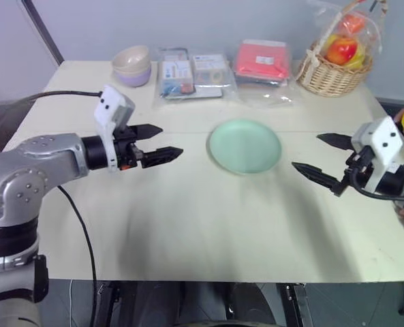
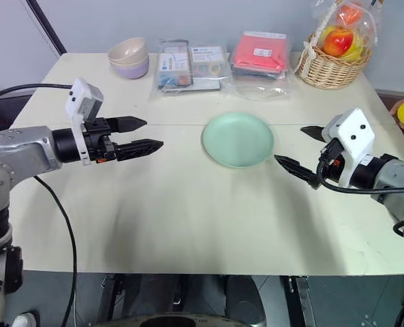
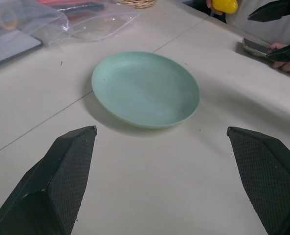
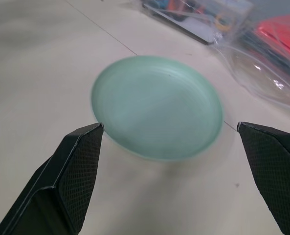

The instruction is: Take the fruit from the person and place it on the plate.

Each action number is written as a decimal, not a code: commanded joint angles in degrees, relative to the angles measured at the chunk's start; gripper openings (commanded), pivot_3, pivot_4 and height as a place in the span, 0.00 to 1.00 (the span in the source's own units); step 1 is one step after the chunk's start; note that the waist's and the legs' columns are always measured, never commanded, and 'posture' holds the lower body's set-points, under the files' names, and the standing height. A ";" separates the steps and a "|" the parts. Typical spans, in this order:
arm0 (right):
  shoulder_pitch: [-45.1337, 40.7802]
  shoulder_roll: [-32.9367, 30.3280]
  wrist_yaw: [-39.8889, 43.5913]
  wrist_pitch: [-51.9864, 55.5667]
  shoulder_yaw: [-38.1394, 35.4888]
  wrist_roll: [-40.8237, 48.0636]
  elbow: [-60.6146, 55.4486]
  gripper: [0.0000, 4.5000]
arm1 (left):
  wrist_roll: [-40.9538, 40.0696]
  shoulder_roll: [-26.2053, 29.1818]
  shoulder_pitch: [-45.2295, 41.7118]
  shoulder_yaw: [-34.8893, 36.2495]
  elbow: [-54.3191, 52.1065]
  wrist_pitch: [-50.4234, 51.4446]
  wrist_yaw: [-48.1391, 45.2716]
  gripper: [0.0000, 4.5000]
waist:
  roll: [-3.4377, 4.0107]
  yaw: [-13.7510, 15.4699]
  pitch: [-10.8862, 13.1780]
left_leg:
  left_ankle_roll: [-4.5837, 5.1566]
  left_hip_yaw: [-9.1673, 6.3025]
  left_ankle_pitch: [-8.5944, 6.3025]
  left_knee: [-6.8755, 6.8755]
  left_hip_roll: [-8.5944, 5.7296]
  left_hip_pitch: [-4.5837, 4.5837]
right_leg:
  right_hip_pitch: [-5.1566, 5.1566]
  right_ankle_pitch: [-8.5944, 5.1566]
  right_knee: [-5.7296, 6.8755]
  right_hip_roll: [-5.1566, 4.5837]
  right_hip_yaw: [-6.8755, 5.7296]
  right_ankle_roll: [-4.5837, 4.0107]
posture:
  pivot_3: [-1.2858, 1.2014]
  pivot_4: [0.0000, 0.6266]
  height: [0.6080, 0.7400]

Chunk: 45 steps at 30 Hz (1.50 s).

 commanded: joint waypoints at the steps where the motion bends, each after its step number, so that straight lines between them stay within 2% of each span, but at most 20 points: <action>1: -0.32 -0.64 -0.70 0.13 -2.17 0.40 -2.41 1.00 | 1.72 -0.12 -1.33 -0.49 0.40 -2.68 -1.05 0.99 | 0.00 0.05 0.00 | 0.00 0.00 0.00 0.00 0.00 0.00 | 0.00 0.00 0.00 0.00 0.00 0.00 | 0.52 0.24 1.00; 45: -0.29 0.09 -2.24 0.40 -3.06 0.56 -3.09 1.00 | 2.84 -2.95 -2.16 -1.10 1.66 -3.26 -2.27 0.99 | 0.00 0.19 0.00 | -0.01 0.00 0.01 0.01 -0.02 0.00 | 0.02 0.00 -0.01 -0.03 0.00 0.00 | 0.52 0.24 1.00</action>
